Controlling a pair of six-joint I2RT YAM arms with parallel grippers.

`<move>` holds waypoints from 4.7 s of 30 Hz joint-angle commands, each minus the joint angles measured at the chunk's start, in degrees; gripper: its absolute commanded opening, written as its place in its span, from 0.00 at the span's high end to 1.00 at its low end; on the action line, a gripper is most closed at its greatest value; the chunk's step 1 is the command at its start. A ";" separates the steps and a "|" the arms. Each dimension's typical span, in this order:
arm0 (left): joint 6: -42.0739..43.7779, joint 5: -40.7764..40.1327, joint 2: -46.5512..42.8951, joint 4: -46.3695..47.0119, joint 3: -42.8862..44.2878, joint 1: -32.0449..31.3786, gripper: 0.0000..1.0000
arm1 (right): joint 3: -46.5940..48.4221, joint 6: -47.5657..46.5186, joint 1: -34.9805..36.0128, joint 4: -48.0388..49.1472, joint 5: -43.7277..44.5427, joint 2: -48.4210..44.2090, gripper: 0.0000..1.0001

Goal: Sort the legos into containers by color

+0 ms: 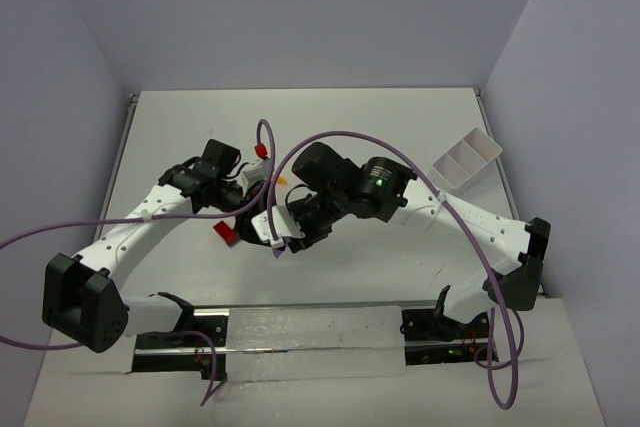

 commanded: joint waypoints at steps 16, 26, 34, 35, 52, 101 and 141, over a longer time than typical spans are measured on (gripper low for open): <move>0.18 13.29 1.02 0.49 2.63 -0.06 0.39 | 1.90 1.68 2.62 0.80 -0.61 0.59 0.98; 2.50 11.73 -0.56 -0.07 2.21 5.16 0.01 | -5.17 4.08 2.47 2.31 4.26 -3.48 1.00; 33.09 3.95 7.25 -33.60 14.85 23.59 0.01 | -18.47 8.63 -8.85 2.63 13.27 -13.22 1.00; 32.17 3.98 7.95 -33.61 15.67 26.50 0.01 | -19.81 9.07 -11.69 2.69 14.59 -14.74 1.00; -17.32 -27.11 2.09 8.04 17.36 35.15 0.01 | -18.60 7.92 -61.52 4.73 18.33 -16.14 1.00; -16.79 -69.83 3.76 21.84 0.15 19.02 0.03 | -5.22 11.73 -70.19 10.45 36.00 12.14 0.30; -17.44 -68.56 20.17 28.98 -0.73 10.94 1.00 | -4.70 56.42 -50.56 13.98 -8.06 0.99 0.00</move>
